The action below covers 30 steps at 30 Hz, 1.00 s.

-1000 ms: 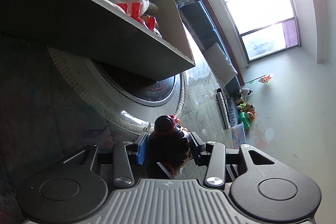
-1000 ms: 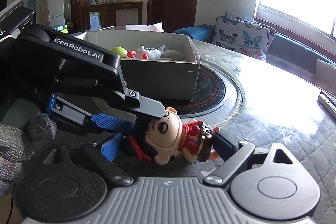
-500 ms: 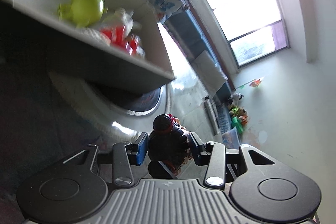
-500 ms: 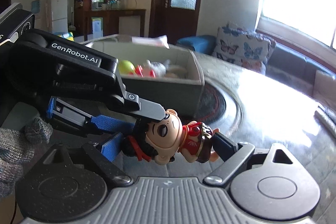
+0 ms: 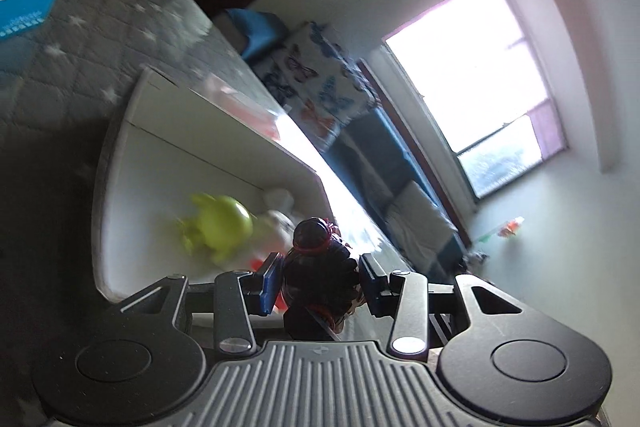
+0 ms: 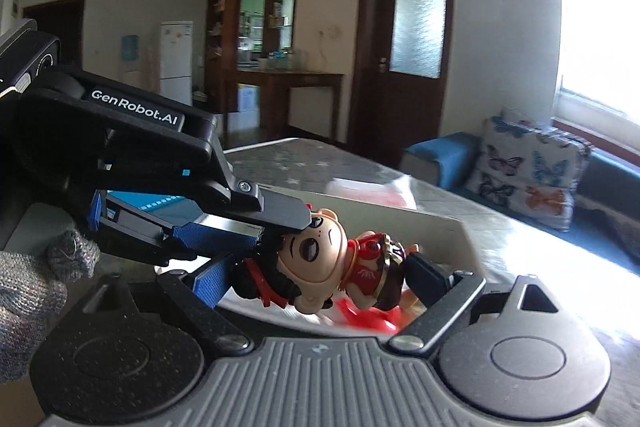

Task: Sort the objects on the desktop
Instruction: 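Carry the doll over the box and lower it inside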

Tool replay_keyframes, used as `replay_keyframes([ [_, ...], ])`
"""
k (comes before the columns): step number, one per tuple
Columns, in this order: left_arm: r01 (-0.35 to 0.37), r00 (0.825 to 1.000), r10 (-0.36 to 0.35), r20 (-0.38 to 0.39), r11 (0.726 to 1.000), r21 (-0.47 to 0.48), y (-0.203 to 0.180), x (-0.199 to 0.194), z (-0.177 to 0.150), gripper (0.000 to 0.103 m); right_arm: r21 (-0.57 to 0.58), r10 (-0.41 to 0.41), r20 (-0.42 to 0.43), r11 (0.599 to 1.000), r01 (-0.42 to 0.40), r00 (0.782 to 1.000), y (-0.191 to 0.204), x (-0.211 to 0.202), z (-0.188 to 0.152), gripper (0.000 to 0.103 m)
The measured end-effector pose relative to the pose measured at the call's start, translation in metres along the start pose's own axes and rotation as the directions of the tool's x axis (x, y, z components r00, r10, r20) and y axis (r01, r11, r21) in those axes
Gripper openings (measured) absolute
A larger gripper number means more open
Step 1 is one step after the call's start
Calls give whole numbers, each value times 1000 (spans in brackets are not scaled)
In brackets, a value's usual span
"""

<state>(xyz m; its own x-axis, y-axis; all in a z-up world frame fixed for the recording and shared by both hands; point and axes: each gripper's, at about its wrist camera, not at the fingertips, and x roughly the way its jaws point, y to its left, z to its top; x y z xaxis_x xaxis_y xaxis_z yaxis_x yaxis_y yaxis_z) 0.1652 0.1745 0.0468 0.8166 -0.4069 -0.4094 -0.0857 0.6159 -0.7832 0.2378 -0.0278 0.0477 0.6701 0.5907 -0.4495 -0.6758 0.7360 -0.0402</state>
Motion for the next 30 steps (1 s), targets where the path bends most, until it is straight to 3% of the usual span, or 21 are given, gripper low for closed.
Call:
replay_keyframes([
  [11,-86,996,85,-30,995,-52,31,19,17,43,29,76,-87,997,-73,993,-6,51,-1,93],
  [30,-175,983,177,-47,984,44,13,34,13,43,-1,69,-196,997,-71,978,1,68,-7,93],
])
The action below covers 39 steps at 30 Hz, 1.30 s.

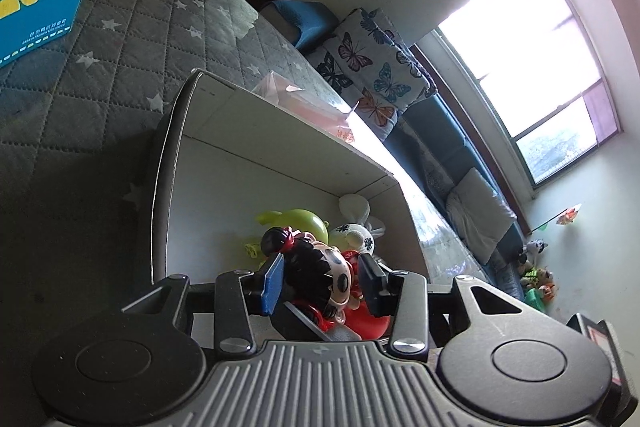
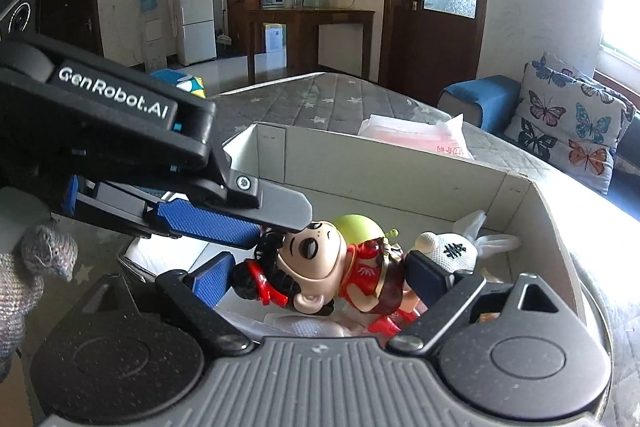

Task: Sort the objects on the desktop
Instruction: 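Open both grippers to release the doll and withdraw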

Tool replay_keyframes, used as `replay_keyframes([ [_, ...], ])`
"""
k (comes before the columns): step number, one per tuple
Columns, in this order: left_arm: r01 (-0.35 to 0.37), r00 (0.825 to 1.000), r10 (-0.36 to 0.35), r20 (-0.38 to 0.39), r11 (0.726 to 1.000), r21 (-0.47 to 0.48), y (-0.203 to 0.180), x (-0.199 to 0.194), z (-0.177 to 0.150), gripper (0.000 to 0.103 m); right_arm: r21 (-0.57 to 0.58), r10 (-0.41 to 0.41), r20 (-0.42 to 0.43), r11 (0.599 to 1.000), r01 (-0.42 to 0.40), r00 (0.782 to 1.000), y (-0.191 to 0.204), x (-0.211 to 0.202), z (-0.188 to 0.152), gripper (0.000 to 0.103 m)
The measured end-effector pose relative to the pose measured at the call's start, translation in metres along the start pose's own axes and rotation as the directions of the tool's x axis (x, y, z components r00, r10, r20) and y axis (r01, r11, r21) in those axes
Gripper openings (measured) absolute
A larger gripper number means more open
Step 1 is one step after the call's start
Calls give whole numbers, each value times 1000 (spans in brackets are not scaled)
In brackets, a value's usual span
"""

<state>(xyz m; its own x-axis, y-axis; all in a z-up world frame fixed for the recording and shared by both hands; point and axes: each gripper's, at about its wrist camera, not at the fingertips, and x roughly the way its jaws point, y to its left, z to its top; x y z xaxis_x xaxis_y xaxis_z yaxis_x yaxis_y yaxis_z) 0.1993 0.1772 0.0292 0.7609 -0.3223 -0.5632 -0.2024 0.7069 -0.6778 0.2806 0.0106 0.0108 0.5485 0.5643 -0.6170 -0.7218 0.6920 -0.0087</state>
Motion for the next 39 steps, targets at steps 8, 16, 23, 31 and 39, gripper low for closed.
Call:
replay_keyframes([
  [8,-19,1000,19,-8,1000,12,-2,4,1,42,23,1,2,1000,-1,1000,-3,-3,-1,88],
  [16,-33,999,33,-13,999,34,-6,0,-3,42,42,-17,20,999,16,1000,-6,-14,-5,86],
  [23,-83,996,80,28,985,152,-23,-13,-15,42,75,-31,67,997,26,997,-5,-41,-11,90],
  [31,-130,989,106,107,959,250,-37,-34,-39,42,126,-47,95,991,35,994,3,-75,-31,98],
  [39,-159,982,112,153,925,345,-46,-46,-69,42,185,-64,95,982,46,993,6,-98,-51,102],
])
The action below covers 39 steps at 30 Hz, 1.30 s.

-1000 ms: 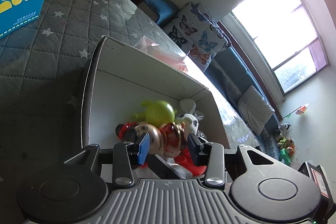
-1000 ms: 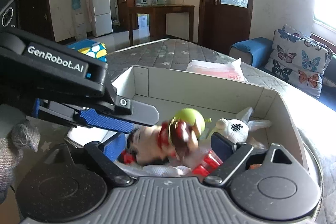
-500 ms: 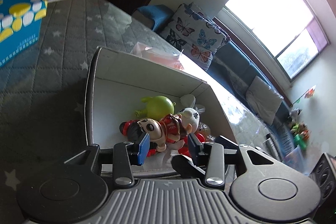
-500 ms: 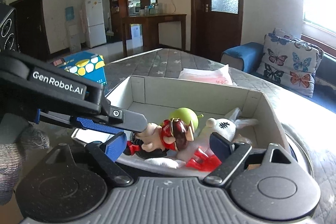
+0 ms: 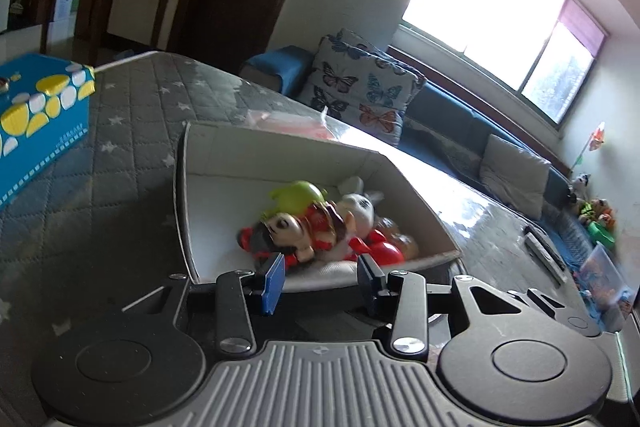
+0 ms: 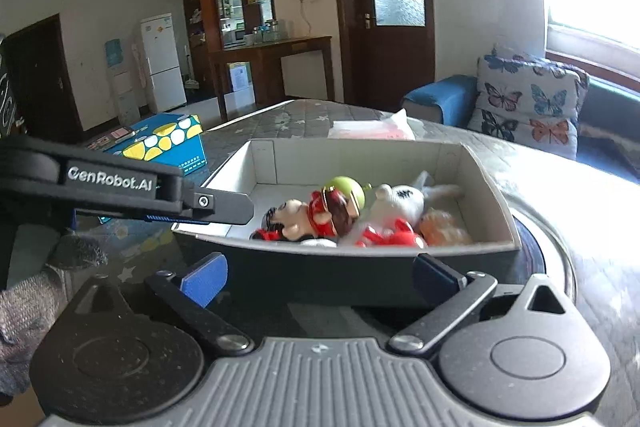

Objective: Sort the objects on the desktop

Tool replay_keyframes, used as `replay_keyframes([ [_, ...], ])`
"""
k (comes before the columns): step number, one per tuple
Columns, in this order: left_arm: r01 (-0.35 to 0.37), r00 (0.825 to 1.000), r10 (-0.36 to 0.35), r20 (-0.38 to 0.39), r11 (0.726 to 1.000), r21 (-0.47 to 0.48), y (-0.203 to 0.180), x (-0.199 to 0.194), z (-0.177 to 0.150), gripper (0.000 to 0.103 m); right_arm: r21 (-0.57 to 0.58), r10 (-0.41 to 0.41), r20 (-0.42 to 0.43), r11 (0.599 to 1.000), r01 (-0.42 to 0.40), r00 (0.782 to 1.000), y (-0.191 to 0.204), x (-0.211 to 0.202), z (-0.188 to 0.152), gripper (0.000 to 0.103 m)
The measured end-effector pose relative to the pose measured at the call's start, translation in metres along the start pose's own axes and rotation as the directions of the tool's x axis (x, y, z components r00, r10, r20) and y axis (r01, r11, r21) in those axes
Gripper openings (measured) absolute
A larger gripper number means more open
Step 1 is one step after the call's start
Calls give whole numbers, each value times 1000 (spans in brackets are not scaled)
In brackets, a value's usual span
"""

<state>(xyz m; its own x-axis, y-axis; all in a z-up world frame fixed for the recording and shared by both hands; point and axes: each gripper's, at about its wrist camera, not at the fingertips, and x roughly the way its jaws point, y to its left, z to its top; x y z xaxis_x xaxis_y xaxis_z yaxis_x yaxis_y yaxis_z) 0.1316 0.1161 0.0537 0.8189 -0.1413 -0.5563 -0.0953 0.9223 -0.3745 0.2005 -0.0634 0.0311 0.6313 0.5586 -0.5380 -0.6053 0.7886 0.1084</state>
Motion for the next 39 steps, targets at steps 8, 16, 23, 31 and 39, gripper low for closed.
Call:
replay_keyframes([
  [8,-77,997,76,4,994,77,-14,-4,-20,42,46,-24,-3,999,24,1000,-1,-18,-18,103],
  [16,-161,987,161,12,976,148,-25,-6,-37,42,75,-27,-14,997,28,1000,2,-25,-31,103],
  [23,-214,976,217,0,963,163,-27,-4,-44,42,117,-27,-18,993,29,999,2,-28,-44,103],
  [31,-254,967,252,36,941,223,-37,-7,-50,42,137,-26,-21,990,29,999,1,-33,-51,103],
  [39,-268,963,265,48,929,254,-43,-7,-55,42,142,-33,-21,989,36,999,1,-36,-54,103],
])
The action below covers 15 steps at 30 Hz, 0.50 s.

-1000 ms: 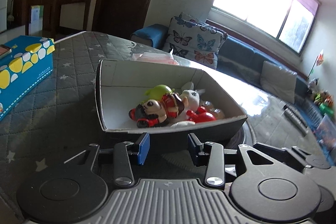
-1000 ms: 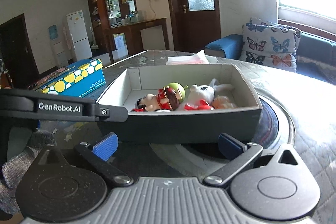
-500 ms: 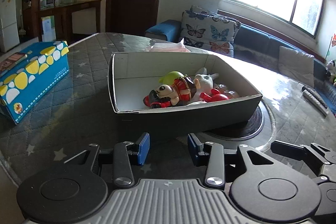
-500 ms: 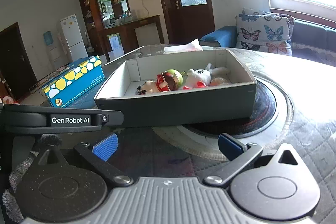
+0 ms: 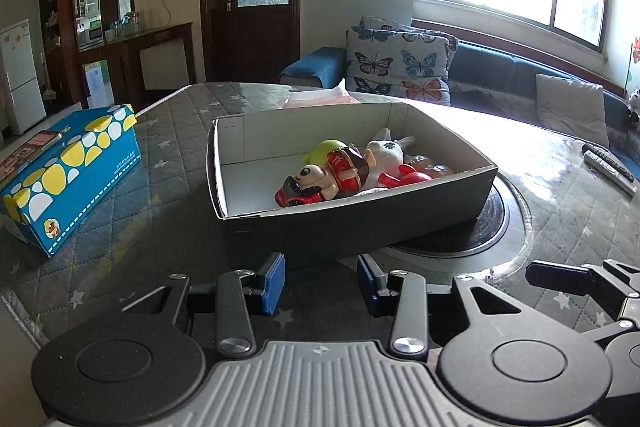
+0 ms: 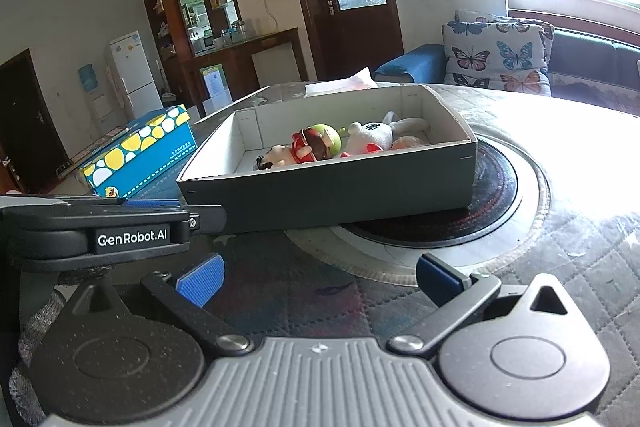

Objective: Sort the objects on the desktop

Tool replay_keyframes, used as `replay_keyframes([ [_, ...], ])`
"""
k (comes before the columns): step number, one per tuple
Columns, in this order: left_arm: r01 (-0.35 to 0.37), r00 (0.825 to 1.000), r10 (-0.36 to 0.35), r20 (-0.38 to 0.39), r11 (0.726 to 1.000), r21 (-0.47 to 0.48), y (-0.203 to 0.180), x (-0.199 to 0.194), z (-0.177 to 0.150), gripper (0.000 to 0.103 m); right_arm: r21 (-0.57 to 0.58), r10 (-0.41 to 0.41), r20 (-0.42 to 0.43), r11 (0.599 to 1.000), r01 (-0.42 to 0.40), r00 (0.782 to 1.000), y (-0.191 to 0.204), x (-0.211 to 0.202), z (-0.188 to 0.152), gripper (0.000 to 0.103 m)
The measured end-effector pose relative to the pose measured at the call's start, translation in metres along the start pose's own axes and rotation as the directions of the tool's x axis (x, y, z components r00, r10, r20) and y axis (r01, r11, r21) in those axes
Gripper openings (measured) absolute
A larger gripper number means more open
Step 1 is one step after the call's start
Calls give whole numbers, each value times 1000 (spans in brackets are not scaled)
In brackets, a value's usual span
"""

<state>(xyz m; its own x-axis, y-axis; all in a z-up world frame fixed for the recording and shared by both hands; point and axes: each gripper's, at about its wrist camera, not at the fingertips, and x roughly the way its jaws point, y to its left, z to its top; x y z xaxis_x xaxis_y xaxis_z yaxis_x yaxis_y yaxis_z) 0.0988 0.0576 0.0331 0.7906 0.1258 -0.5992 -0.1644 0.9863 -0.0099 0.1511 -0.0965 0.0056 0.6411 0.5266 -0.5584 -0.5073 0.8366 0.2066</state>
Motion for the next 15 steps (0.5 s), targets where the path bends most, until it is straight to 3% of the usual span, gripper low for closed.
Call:
replay_keyframes([
  [15,-19,1000,18,9,999,27,-7,0,-7,42,-8,-12,2,1000,12,1000,4,-3,-4,103],
])
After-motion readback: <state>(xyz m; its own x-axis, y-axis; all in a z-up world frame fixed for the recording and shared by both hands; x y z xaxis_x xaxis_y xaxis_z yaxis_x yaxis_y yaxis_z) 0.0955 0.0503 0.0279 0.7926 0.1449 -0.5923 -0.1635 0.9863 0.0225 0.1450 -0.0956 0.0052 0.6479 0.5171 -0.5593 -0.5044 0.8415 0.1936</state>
